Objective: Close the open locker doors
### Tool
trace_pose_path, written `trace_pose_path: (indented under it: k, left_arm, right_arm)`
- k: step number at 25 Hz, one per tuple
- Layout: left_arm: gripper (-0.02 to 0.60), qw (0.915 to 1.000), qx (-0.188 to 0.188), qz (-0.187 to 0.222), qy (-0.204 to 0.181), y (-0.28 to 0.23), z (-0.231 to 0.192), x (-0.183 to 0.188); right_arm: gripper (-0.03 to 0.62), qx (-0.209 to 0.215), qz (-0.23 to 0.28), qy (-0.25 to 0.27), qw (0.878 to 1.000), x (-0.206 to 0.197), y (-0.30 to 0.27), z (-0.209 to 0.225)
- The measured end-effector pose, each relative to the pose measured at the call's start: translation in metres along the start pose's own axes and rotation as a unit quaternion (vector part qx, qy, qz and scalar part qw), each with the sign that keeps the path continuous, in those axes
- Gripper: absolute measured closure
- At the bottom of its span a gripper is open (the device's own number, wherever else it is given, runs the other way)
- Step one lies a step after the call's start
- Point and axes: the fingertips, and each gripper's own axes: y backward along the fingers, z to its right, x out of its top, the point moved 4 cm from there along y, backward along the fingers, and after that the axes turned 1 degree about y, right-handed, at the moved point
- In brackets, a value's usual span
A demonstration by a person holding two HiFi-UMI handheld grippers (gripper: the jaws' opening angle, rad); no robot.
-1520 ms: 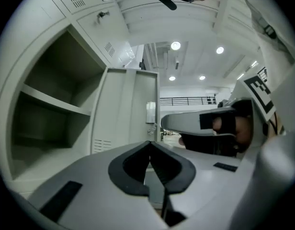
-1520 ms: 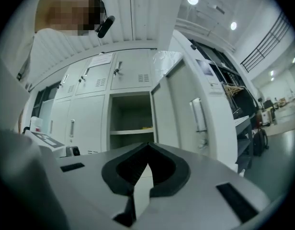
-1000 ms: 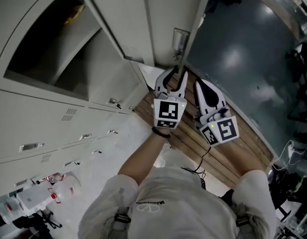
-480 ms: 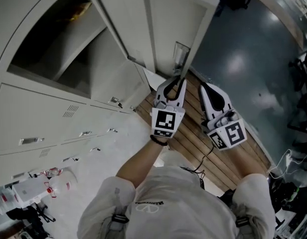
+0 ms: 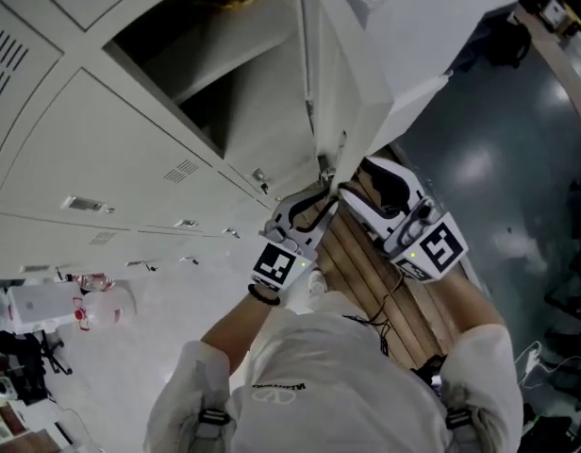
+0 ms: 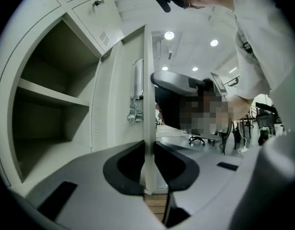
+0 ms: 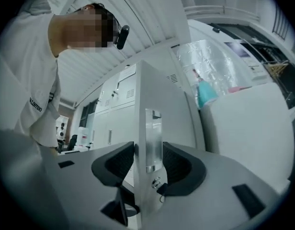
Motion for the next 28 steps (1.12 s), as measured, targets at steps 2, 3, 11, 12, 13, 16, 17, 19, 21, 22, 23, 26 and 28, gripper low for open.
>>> trace_pose_path:
  k: [2,3,11,12,13,16,17,19,21,22,23,26,28]
  left_arm:
    - [0.518,0.9999,0.01,-0.001,0.004,0.011,-0.007,-0.003]
    - [0.518,0.9999,0.015,0.001,0.006,0.016,-0.01,-0.004]
    - [0.531,0.9933,0.114,-0.001,0.017,0.07,-0.044,-0.01]
    - [0.54,0.99,0.139,-0.009,0.018,0.078,-0.053,-0.012]
    - [0.567,0.9861,0.164,-0.017,0.02,0.087,-0.061,-0.013]
    - [0.577,0.9754,0.219,-0.022,0.019,0.11,-0.078,-0.013]
    - [0.577,0.9731,0.229,-0.02,0.013,0.116,-0.08,-0.011]
    - [0.577,0.9697,0.244,-0.014,0.001,0.123,-0.084,-0.006]
    - [0.577,0.9669,0.255,-0.008,-0.007,0.124,-0.091,-0.002]
    - [0.577,0.9655,0.26,-0.005,-0.008,0.123,-0.096,0.0]
    - [0.577,0.964,0.266,-0.002,-0.009,0.122,-0.102,0.001]
    - [0.577,0.96,0.279,0.002,-0.017,0.112,-0.121,0.005]
    - [0.577,0.9569,0.289,-0.001,-0.026,0.104,-0.135,0.004]
  right_arm:
    - [0.395,0.025,-0.003,0.001,1.0,-0.002,-0.019,-0.01]
    - [0.398,0.035,-0.002,0.002,0.999,-0.001,-0.027,-0.014]
    - [0.465,0.113,-0.012,0.016,0.993,-0.003,-0.081,-0.041]
    - [0.47,0.123,-0.011,0.014,0.992,-0.005,-0.09,-0.044]
    - [0.474,0.131,-0.01,0.013,0.991,-0.006,-0.099,-0.046]
    - [0.48,0.147,-0.01,0.015,0.989,-0.012,-0.126,-0.05]
    - [0.482,0.152,-0.01,0.016,0.988,-0.014,-0.135,-0.051]
    - [0.484,0.161,-0.009,0.019,0.987,-0.016,-0.151,-0.052]
    - [0.488,0.168,-0.007,0.019,0.986,-0.018,-0.166,-0.052]
    - [0.491,0.169,-0.007,0.019,0.985,-0.019,-0.174,-0.051]
    - [0.493,0.17,-0.006,0.02,0.985,-0.02,-0.181,-0.05]
    - [0.499,0.17,-0.005,0.021,0.985,-0.023,-0.199,-0.049]
    - [0.507,0.169,-0.006,0.021,0.985,-0.025,-0.209,-0.046]
